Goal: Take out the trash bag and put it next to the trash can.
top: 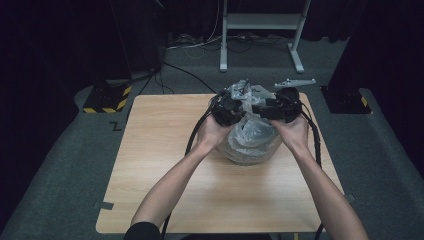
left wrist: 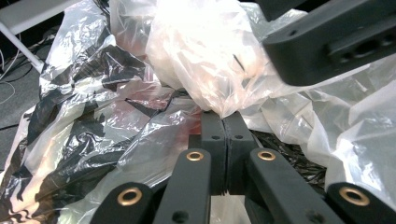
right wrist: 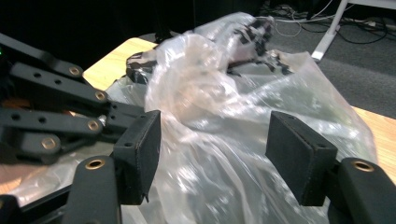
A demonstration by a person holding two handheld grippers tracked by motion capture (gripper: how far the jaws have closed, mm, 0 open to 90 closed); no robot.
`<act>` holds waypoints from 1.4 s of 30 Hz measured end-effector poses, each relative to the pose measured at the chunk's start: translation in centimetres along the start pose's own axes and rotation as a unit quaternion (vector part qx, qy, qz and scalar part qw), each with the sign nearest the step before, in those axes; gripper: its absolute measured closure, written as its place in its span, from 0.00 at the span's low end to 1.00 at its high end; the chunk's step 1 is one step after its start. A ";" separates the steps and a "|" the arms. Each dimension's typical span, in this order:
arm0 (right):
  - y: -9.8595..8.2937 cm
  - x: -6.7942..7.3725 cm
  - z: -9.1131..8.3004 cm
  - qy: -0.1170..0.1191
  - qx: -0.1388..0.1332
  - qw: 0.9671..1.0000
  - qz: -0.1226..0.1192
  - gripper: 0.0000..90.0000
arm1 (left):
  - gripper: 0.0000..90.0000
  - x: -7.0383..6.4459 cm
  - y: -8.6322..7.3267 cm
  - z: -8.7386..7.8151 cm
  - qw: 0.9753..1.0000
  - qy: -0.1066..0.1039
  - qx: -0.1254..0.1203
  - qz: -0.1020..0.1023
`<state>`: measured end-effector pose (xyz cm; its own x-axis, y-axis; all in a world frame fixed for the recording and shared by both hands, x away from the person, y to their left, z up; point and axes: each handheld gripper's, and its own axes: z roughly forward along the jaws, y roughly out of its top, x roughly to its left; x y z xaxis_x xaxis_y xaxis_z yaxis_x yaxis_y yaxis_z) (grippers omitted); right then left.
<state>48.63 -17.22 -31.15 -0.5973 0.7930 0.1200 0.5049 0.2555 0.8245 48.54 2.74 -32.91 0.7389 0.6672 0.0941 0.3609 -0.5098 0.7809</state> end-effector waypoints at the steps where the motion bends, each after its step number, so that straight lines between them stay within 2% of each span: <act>1: -0.2 -0.1 -0.2 -0.001 0.000 1.000 0.002 0.39 | 0.99 0.0 0.1 -0.1 1.000 0.000 -0.002 -0.001; 5: -0.8 -0.7 -0.8 -0.007 -0.003 1.000 0.006 0.37 | 0.99 0.2 0.5 -0.3 1.000 0.003 -0.005 -0.003; 12: -1.8 -1.2 -2.5 -0.016 -0.027 1.000 0.003 0.36 | 1.00 0.5 0.9 -0.7 1.000 0.006 -0.008 -0.003; 14: -2.1 -1.5 -3.0 -0.020 -0.031 0.999 0.005 0.36 | 1.00 0.7 1.1 -0.9 1.000 0.008 -0.013 -0.009; 18: -2.7 -2.0 -3.6 -0.024 -0.039 0.999 0.013 0.35 | 1.00 0.9 1.4 -1.3 1.000 0.009 -0.014 -0.007; 23: -4.4 -3.1 -4.5 -0.035 -0.049 0.998 0.027 0.35 | 1.00 1.2 1.7 -2.0 1.000 0.006 -0.025 -0.011; 27: -5.7 -3.7 -4.7 -0.045 -0.048 0.997 0.037 0.35 | 1.00 1.3 1.9 -2.3 1.000 0.003 -0.023 -0.009; 35: -8.1 -5.3 -5.0 -0.061 -0.054 0.995 0.060 0.36 | 1.00 1.6 2.4 -3.2 0.999 -0.010 -0.035 -0.016; 37: -8.5 -5.4 -5.0 -0.064 -0.054 0.995 0.059 0.36 | 1.00 1.7 2.5 -3.5 0.999 -0.014 -0.038 -0.019; 39: -9.6 -6.0 -4.8 -0.062 -0.059 0.994 0.072 0.36 | 1.00 1.9 2.6 -3.9 0.999 -0.019 -0.044 -0.023; 42: -10.7 -6.5 -4.4 -0.066 -0.055 0.993 0.079 0.37 | 1.00 2.2 2.6 -4.3 0.998 -0.023 -0.050 -0.030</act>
<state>44.35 -27.50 -38.32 -0.4256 0.8857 0.1854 0.5101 0.0656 0.8576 48.66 5.25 -28.04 0.7441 0.6678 0.0177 0.3485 -0.4106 0.8426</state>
